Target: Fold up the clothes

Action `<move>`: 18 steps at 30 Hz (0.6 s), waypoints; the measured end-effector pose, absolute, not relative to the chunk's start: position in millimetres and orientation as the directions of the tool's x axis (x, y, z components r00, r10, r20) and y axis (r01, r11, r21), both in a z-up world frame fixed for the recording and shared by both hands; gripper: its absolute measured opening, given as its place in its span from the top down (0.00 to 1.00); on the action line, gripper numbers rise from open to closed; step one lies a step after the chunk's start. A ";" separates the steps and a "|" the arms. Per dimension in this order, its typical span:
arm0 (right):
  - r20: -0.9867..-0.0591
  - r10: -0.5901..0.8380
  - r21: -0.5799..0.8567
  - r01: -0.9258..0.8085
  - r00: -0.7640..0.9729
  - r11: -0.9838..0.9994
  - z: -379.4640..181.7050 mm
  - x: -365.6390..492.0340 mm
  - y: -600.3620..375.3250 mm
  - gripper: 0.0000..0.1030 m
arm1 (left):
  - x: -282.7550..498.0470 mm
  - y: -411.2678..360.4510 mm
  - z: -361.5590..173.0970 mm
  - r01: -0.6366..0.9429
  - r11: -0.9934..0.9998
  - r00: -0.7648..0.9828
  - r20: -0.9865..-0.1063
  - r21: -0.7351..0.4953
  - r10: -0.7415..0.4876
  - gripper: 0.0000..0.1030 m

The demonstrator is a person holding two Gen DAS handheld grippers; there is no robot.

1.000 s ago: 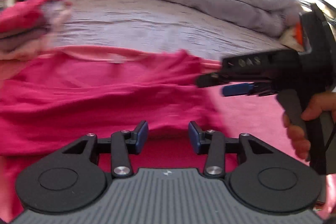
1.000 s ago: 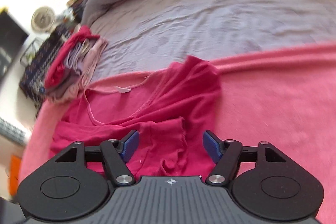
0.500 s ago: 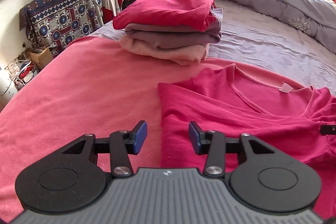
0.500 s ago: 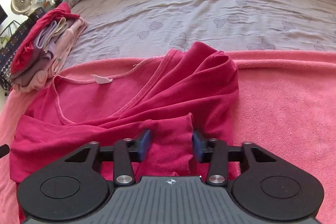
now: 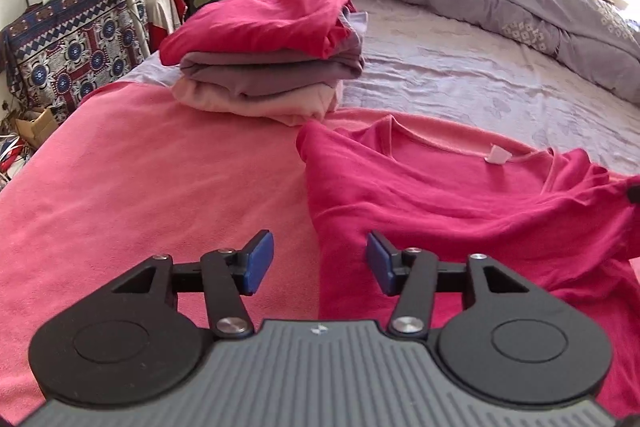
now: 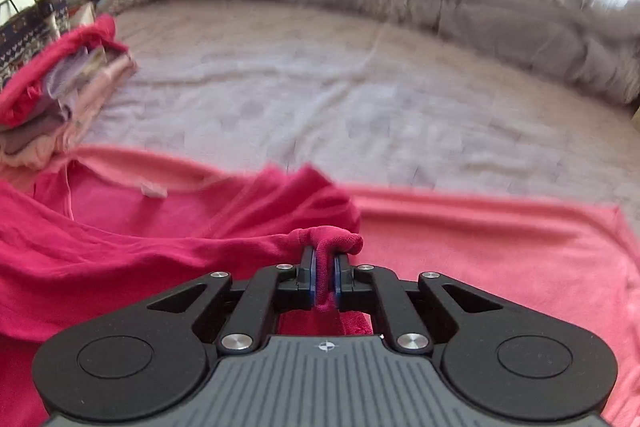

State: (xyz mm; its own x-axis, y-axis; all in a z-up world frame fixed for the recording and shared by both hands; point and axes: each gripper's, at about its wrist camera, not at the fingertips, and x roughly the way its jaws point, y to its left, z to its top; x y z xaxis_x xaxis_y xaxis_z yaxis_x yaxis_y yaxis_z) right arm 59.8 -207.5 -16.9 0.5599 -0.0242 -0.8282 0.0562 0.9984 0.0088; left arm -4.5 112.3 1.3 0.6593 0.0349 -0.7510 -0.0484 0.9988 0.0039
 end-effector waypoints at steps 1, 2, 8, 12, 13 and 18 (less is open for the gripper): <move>-0.851 -0.008 0.025 0.056 0.525 0.998 -26.5 63.7 -210.8 0.83 | -4.1 110.3 0.0 -0.039 0.999 0.657 -0.753 0.008 0.032 0.45; -0.870 -0.014 0.023 0.068 0.492 0.997 -35.6 66.2 -212.2 0.79 | -3.8 108.2 -0.2 -0.028 1.000 0.658 -0.753 0.012 0.027 0.45; -0.842 -0.119 -0.051 0.141 0.526 0.989 -22.1 46.5 -217.5 0.47 | -5.8 92.3 -3.6 0.066 0.993 0.665 -0.746 0.100 0.031 0.39; -0.820 -0.063 -0.056 0.031 0.570 0.998 -7.2 28.4 -203.5 0.49 | -4.5 84.2 -33.6 0.112 0.950 0.625 -0.764 0.293 0.162 0.36; -0.825 -0.017 -0.047 -0.039 0.565 0.998 -7.5 24.9 -193.1 0.49 | -6.0 84.4 -36.4 0.123 0.944 0.632 -0.757 0.307 0.163 0.36; -0.891 0.007 -0.135 -0.279 0.453 0.951 -46.4 14.8 -160.2 0.50 | -6.6 89.5 -37.8 0.145 0.932 0.639 -0.750 0.332 0.168 0.28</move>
State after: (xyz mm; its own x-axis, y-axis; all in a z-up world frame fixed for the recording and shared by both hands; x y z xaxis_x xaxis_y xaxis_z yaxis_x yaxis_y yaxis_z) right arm 14.8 -160.2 -46.4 0.4534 0.0068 -0.8913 -0.2793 0.9507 -0.1348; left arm -6.6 89.5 -37.8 0.6395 0.1676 -0.7503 0.1455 0.9319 0.3321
